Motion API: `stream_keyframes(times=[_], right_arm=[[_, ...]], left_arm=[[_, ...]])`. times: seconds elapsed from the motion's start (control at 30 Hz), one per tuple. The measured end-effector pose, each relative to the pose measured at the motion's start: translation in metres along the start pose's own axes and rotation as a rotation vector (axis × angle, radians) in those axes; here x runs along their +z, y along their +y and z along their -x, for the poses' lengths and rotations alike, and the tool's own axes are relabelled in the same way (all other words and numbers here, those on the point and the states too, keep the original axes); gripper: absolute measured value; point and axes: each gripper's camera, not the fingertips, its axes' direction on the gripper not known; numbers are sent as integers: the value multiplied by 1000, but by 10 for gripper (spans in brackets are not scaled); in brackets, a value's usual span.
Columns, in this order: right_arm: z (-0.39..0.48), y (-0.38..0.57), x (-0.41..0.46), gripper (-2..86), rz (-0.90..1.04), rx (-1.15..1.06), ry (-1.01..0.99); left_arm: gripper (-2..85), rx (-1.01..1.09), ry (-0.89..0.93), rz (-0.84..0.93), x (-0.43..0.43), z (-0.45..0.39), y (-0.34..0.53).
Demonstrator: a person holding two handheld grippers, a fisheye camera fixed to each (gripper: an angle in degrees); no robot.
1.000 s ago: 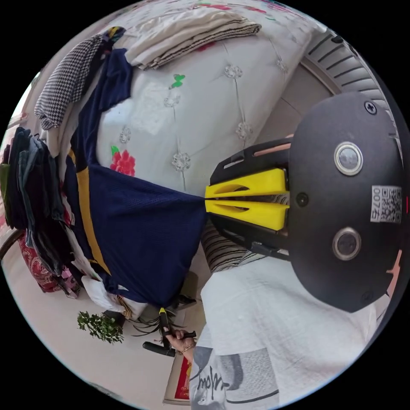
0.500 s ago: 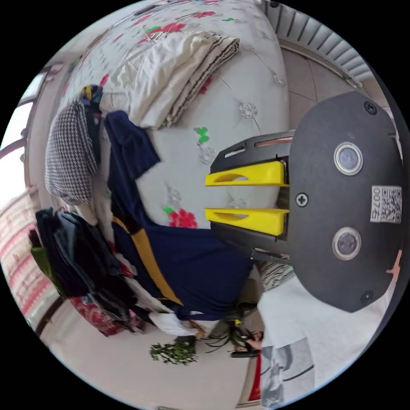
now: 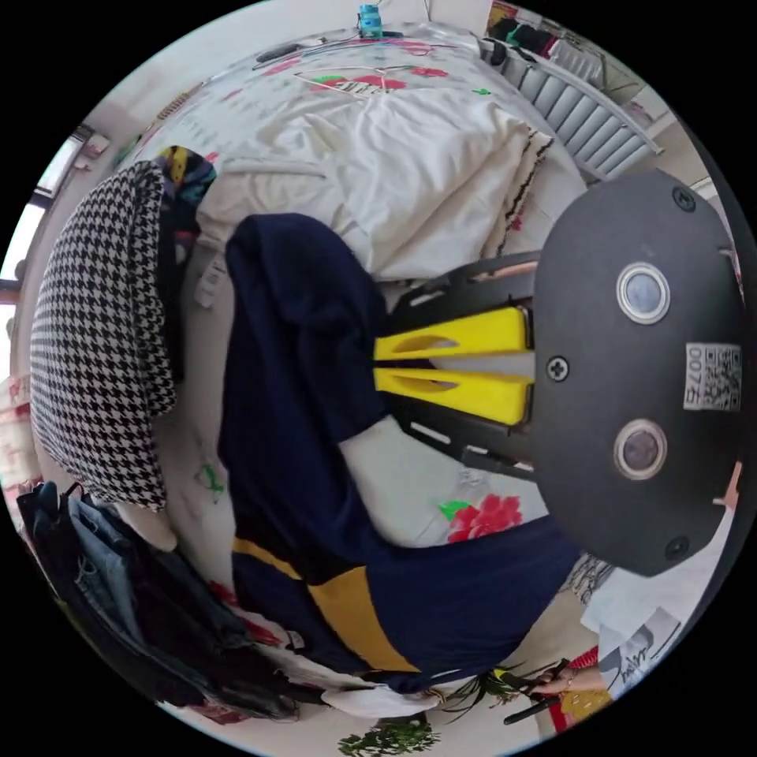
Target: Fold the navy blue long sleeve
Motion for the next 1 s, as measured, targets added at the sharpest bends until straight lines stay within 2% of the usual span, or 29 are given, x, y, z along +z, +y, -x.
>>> stream_keyframes(times=[0.07,0.23,0.33,0.4,0.47,0.5,0.57,0.63,0.73,0.8,0.9,1.0], right_arm=[[2,-10,1,5,94,-39,17],[-22,-8,-76,2,-106,-88,266],[-74,-3,-122,6,-146,81,434],[-123,6,-137,14,-71,287,466],[-145,19,-146,18,-74,396,394],[-148,29,-153,19,-136,439,347],[-139,39,-155,19,-223,453,289],[-116,40,-146,18,-276,408,203],[-49,23,-111,17,-285,199,23],[22,0,-78,17,-265,0,-51],[106,-37,-35,19,-228,-169,-146],[174,-80,6,21,-171,-258,-230]], left_arm=[[93,-2,-62,33,17,-7,-9],[82,102,-160,52,43,-24,-14],[18,108,-170,48,46,-21,-13],[0,113,-231,80,46,-16,-13],[-6,116,-320,44,30,-1,-12],[-6,101,-340,34,25,5,-12],[-7,-34,-391,-17,-3,38,-13],[-7,-183,-423,-106,-32,63,-10],[-7,-364,-457,-280,-77,79,-4],[-8,-316,-505,-343,-89,59,-14],[-9,-118,-489,-412,-79,-4,-51],[-9,126,-344,-438,-44,-80,-94]])
